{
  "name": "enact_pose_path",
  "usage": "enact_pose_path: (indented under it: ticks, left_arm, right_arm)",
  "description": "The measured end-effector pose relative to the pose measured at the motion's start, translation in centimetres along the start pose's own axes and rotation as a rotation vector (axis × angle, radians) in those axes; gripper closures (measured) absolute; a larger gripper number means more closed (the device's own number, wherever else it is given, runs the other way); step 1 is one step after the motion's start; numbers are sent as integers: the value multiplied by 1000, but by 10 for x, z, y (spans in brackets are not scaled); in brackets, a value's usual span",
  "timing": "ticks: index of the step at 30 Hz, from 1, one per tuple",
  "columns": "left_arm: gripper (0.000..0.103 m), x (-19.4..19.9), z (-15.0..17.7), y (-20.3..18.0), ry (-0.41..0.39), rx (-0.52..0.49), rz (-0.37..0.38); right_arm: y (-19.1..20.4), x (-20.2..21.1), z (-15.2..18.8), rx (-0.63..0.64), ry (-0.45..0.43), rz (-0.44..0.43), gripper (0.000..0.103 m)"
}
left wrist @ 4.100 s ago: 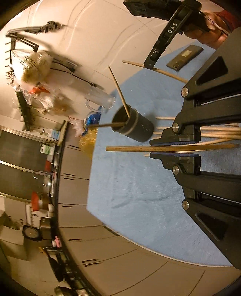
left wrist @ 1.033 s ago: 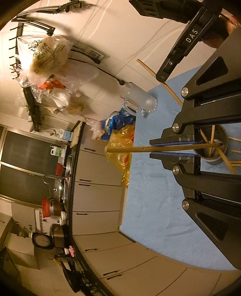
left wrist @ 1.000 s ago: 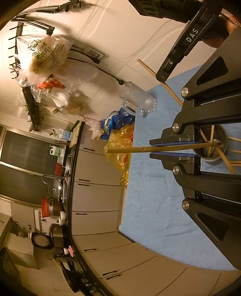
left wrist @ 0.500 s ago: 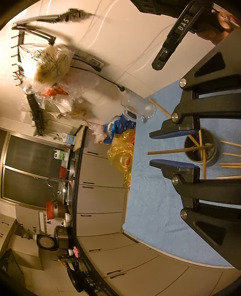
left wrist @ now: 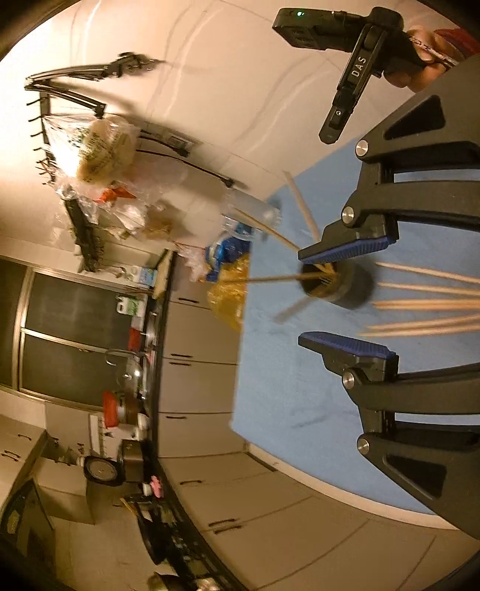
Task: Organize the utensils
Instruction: 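Move both open tools back toward the remaining chopsticks on the cloth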
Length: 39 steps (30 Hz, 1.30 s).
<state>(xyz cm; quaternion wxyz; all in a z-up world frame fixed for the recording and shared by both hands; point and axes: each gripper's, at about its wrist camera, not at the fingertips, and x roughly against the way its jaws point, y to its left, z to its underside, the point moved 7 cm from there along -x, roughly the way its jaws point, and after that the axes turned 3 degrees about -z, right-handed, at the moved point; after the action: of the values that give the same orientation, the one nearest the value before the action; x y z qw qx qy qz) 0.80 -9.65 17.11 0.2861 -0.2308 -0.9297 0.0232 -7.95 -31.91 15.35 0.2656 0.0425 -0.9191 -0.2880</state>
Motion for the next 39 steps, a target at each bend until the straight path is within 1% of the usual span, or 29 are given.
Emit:
enact_pose_path:
  ticks: [2,6,9,11,14,17,23,24,28,33,34,37,39]
  left_arm:
    - [66,-1,23,10,27,-5,-16]
    - [66,-12,77,28,81,-16,-49]
    - [66,-25,121,42,139,-8,-63]
    - [66,-32,143,49,178,2,-72]
    - [66,-41,164,57,229,30,-62]
    - [66,-45,173,63,251,40,-63]
    - [66,-51,173,69,276,78,-54]
    - [66,-51,173,70,278,81,-56]
    - [66,-52,173,74,294,96,-49]
    - [66,-54,172,79,323,97,-51]
    - [66,-54,171,79,326,96,-48]
    - [66,-57,167,79,341,95,-35]
    - [66,-60,162,79,350,96,-28]
  right_arm:
    - [-4,-8,22,-15,38,2,76]
    - [-11,-30,68,-14,114,45,76]
    - [-16,-45,98,-27,168,63,76]
    - [-17,-55,114,-29,209,61,76]
    - [-21,-68,131,-46,264,63,76]
    - [-21,-78,137,-66,291,68,76]
    - [-22,-105,134,-125,342,71,77]
    - [-20,-109,133,-125,347,79,78]
    - [-16,-136,128,-128,395,130,81]
    - [-14,-160,129,-85,440,210,85]
    - [-15,-163,131,-74,450,236,86]
    - [-17,-168,139,-54,481,262,88]
    - [-15,-167,139,-23,475,274,90]
